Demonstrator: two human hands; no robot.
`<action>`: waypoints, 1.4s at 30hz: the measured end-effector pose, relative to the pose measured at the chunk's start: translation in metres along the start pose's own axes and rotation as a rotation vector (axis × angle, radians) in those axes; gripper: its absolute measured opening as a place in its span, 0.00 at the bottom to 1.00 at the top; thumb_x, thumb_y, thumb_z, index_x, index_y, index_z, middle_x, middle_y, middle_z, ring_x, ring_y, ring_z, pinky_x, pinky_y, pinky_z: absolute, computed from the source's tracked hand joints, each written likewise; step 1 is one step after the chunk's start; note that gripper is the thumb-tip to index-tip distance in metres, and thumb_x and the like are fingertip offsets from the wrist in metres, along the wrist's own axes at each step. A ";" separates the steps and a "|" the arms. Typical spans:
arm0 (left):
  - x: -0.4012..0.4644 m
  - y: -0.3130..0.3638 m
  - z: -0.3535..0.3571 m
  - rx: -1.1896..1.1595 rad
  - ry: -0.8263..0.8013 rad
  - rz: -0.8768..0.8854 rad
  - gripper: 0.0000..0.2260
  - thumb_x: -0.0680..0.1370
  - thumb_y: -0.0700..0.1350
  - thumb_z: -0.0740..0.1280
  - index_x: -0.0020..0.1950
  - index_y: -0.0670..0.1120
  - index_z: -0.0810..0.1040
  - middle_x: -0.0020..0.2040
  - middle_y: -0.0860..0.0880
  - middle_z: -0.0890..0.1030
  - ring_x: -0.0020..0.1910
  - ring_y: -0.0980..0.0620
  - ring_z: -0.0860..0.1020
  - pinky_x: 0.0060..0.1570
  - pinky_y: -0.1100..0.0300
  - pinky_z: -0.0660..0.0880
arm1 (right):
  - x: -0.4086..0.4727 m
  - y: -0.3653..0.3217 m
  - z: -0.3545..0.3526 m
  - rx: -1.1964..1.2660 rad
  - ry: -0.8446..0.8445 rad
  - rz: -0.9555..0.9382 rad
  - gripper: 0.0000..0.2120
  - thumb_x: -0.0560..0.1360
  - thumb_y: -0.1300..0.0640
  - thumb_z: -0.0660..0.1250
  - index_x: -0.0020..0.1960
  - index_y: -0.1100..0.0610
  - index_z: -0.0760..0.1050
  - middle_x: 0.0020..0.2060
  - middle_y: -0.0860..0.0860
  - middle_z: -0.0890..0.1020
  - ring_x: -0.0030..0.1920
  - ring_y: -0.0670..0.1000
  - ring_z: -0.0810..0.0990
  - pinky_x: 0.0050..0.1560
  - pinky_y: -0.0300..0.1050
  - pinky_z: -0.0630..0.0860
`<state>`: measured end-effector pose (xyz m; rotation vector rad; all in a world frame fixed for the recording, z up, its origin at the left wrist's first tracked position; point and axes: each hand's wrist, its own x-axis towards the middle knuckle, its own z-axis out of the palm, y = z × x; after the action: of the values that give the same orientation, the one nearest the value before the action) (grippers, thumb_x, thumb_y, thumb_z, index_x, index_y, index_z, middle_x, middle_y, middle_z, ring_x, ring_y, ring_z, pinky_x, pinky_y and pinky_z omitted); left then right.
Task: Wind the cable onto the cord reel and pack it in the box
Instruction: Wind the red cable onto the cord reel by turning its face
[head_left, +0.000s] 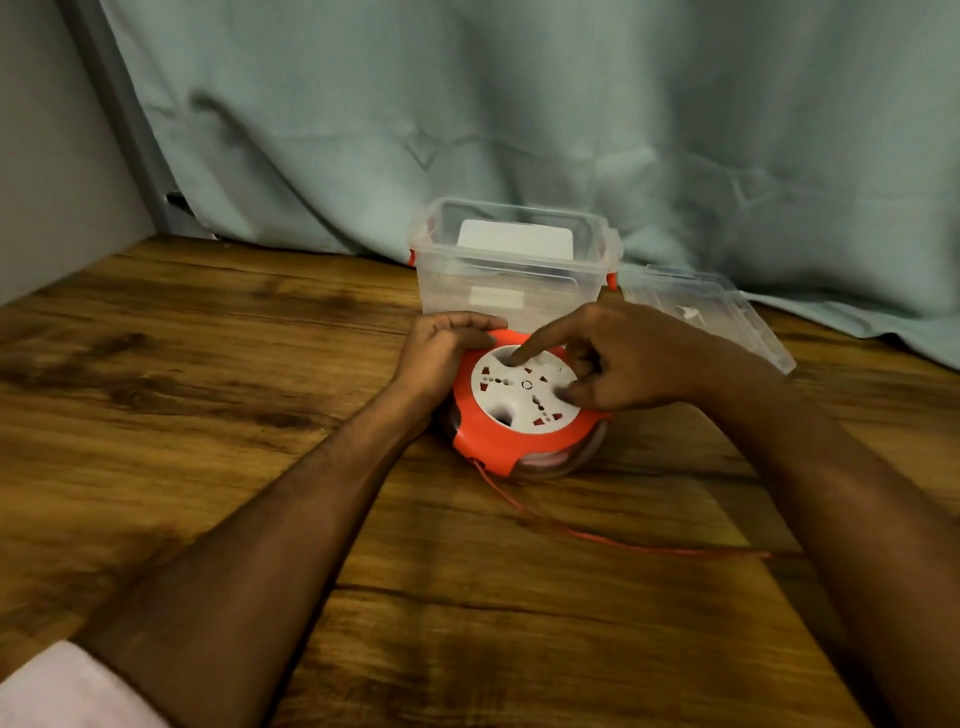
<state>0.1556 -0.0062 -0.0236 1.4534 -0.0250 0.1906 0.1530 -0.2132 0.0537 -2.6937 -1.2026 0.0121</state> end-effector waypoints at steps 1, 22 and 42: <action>0.000 0.000 0.001 0.000 -0.001 -0.004 0.12 0.72 0.30 0.66 0.44 0.44 0.86 0.41 0.44 0.86 0.41 0.47 0.83 0.46 0.55 0.80 | 0.000 0.001 0.000 0.001 -0.030 -0.003 0.25 0.73 0.56 0.75 0.67 0.41 0.78 0.30 0.32 0.77 0.36 0.35 0.76 0.35 0.41 0.70; -0.002 0.002 -0.001 -0.036 -0.001 -0.038 0.15 0.72 0.29 0.65 0.56 0.34 0.83 0.51 0.35 0.85 0.45 0.44 0.83 0.46 0.56 0.81 | 0.004 -0.006 0.009 -0.198 0.065 0.043 0.27 0.61 0.23 0.69 0.40 0.46 0.78 0.35 0.37 0.73 0.38 0.39 0.72 0.37 0.41 0.66; 0.000 0.000 -0.002 -0.040 0.014 -0.068 0.13 0.72 0.31 0.66 0.54 0.36 0.84 0.49 0.35 0.85 0.45 0.41 0.83 0.53 0.47 0.80 | 0.003 -0.007 0.005 -0.096 0.068 0.001 0.29 0.69 0.51 0.76 0.69 0.45 0.77 0.28 0.33 0.66 0.33 0.33 0.70 0.36 0.38 0.71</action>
<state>0.1558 -0.0045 -0.0243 1.4109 0.0314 0.1441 0.1494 -0.2060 0.0504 -2.7520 -1.2121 -0.1389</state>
